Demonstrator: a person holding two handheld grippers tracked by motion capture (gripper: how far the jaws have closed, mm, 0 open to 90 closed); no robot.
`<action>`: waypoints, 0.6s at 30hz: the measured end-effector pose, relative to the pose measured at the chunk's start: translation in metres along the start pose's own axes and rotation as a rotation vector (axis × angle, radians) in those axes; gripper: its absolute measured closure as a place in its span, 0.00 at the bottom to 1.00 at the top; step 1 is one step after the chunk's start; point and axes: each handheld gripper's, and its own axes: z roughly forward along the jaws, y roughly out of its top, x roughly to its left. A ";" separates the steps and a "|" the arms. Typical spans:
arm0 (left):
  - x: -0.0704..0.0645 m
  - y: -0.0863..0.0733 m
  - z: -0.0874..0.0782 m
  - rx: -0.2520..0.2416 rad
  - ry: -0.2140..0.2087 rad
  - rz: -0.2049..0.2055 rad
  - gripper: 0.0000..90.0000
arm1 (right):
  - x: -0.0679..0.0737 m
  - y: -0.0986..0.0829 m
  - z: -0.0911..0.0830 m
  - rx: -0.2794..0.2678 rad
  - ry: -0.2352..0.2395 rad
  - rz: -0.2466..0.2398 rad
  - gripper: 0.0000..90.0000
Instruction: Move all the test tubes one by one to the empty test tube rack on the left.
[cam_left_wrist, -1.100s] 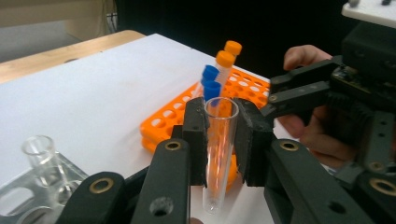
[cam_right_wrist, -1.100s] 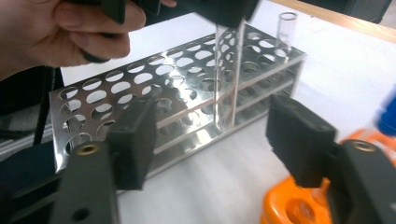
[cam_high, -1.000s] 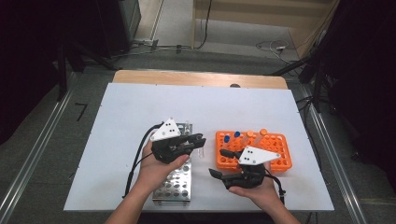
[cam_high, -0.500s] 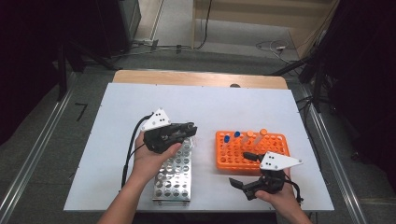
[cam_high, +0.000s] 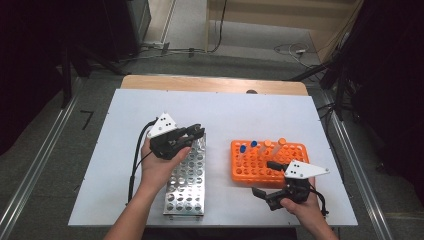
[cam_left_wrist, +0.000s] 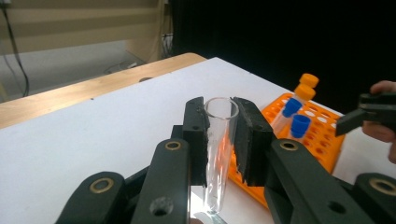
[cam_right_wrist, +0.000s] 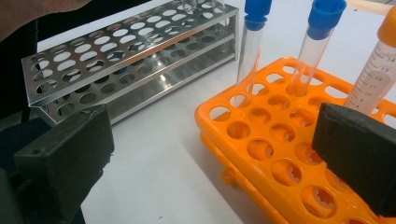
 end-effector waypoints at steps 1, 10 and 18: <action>0.001 0.000 0.000 -0.005 0.009 0.000 0.85 | 0.000 0.000 0.001 0.004 -0.002 -0.001 0.00; 0.007 -0.008 0.008 -0.007 0.066 0.006 0.85 | 0.000 -0.002 0.003 0.010 -0.011 -0.003 0.00; 0.008 -0.016 0.017 0.022 0.076 0.015 0.85 | -0.001 -0.003 0.004 0.013 -0.019 -0.001 0.00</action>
